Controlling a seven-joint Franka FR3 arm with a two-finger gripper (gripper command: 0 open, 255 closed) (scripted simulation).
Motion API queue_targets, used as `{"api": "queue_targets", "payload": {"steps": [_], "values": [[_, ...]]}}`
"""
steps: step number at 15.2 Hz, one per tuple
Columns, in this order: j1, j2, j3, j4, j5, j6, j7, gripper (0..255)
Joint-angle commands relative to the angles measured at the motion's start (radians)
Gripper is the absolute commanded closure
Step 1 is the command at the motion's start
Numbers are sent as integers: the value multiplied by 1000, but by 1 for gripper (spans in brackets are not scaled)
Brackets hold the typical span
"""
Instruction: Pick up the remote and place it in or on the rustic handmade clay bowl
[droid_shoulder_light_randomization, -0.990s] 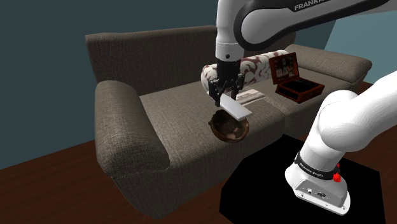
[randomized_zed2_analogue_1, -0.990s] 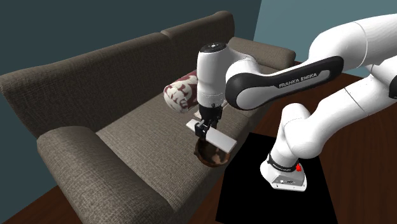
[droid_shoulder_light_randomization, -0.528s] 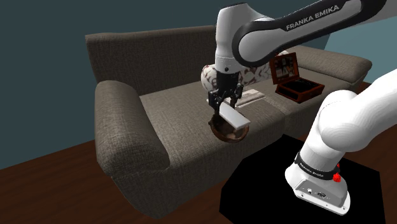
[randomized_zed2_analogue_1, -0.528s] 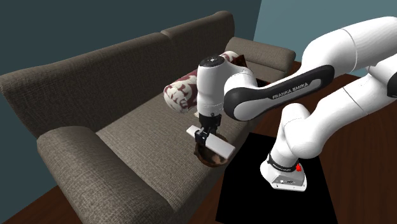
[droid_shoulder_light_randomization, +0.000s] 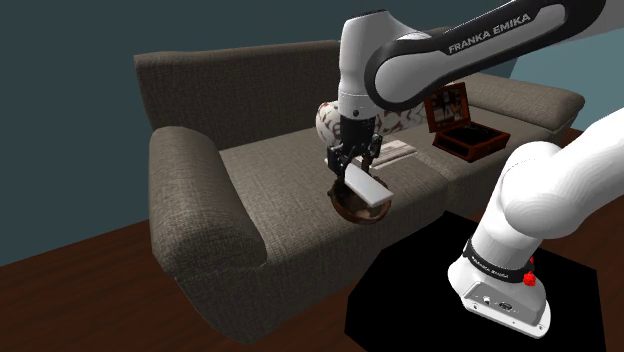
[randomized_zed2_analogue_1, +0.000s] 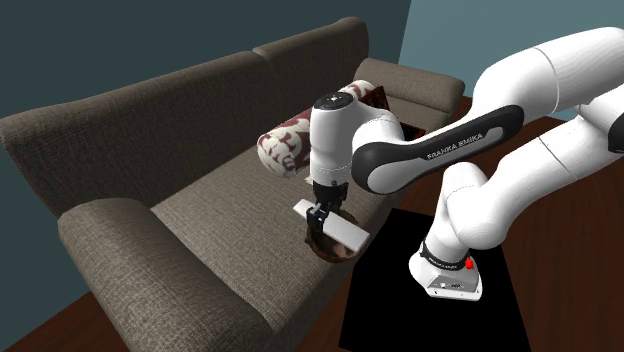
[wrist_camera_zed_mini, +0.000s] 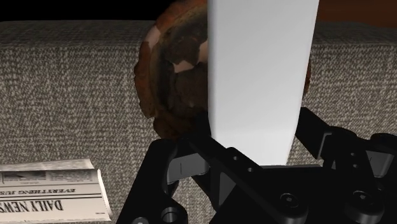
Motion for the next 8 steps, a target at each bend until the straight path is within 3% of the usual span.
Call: {"api": "queue_targets", "payload": {"steps": [1,6,8], "values": [[0,0,0,0,0,0,0,0],[0,0,0,0,0,0,0,0],[-2,-21,-9,54,-6,-75,0,0]]}}
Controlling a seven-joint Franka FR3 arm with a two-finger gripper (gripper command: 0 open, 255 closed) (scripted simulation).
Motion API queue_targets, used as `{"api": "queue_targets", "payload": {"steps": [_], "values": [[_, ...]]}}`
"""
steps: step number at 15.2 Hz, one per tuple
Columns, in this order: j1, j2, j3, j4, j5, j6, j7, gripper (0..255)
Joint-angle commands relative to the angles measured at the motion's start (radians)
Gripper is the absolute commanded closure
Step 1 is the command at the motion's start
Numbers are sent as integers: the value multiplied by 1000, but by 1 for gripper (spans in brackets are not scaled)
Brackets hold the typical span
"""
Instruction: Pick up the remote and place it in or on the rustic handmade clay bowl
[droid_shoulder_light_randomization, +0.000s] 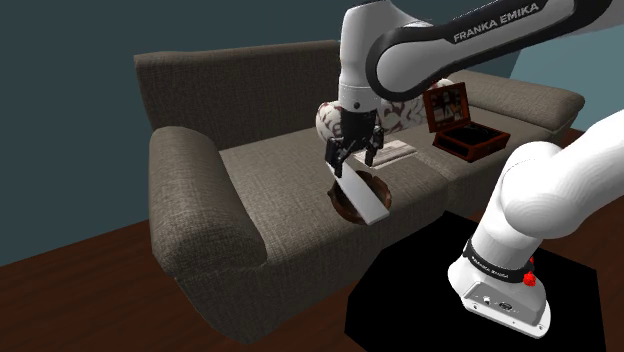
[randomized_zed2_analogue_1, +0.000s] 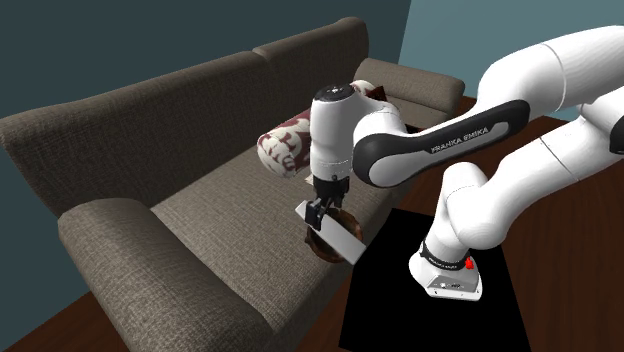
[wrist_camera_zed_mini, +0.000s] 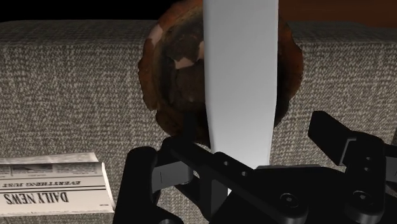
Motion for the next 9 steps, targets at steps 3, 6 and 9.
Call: {"api": "queue_targets", "payload": {"steps": [3,6,9], "values": [[-2,-18,-10,76,-8,-96,2,0],[-2,-18,-10,76,-8,-96,2,0],[-2,-18,-10,76,-8,-96,2,0]]}}
